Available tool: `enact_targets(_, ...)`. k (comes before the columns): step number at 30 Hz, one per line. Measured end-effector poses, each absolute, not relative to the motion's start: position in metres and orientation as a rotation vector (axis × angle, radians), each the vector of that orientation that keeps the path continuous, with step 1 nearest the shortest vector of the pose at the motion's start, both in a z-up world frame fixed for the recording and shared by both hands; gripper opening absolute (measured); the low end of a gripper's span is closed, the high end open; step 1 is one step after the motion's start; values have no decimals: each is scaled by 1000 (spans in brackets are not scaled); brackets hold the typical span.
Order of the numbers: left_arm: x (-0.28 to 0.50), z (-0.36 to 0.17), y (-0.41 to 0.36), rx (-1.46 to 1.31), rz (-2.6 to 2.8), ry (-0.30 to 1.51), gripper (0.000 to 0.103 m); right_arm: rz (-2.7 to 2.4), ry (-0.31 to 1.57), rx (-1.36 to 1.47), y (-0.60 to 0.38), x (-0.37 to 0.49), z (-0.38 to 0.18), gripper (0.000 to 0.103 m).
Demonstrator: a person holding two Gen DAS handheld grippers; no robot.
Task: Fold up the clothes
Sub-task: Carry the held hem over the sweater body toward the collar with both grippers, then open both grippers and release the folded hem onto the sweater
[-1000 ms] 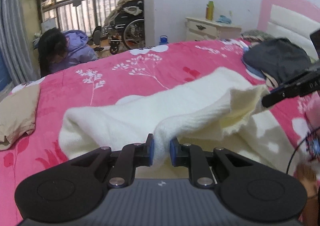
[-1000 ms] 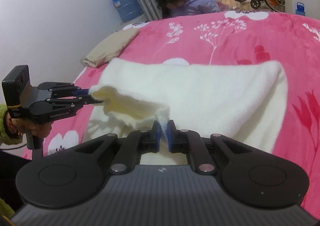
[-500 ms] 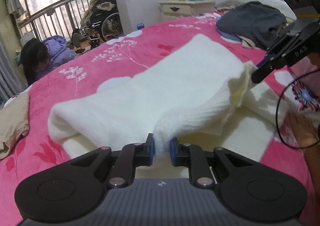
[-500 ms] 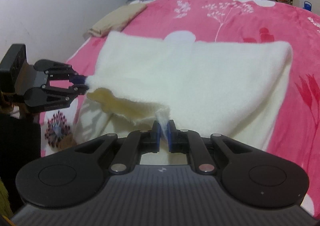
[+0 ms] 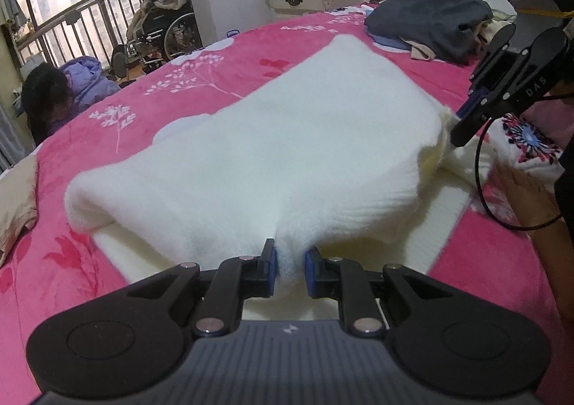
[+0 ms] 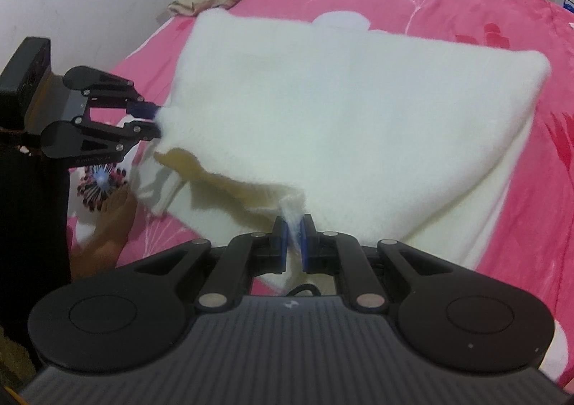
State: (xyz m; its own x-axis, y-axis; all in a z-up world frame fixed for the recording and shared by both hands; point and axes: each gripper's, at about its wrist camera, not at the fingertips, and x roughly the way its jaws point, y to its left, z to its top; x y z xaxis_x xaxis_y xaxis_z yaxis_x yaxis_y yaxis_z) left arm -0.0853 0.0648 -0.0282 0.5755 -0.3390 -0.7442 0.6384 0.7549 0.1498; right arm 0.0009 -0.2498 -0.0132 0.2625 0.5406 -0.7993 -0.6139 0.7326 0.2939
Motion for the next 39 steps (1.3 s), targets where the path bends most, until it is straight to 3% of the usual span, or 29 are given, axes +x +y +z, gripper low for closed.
enact_targets(22, -103, -37, 64, 507, -654, 774, 17, 814, 1107, -247, -237, -10, -32, 6)
enact_targets(30, -111, -49, 61, 572, -692, 794, 33, 794, 1202, -318, -235, -12, -44, 12)
enact_targets(35, -116, -43, 73, 595, -719, 869, 36, 735, 1299, -418, -247, -17, -37, 15)
enact_targets(39, -107, -25, 80, 534, -683, 853, 36, 686, 1233, -374, -267, -4, 0, 15)
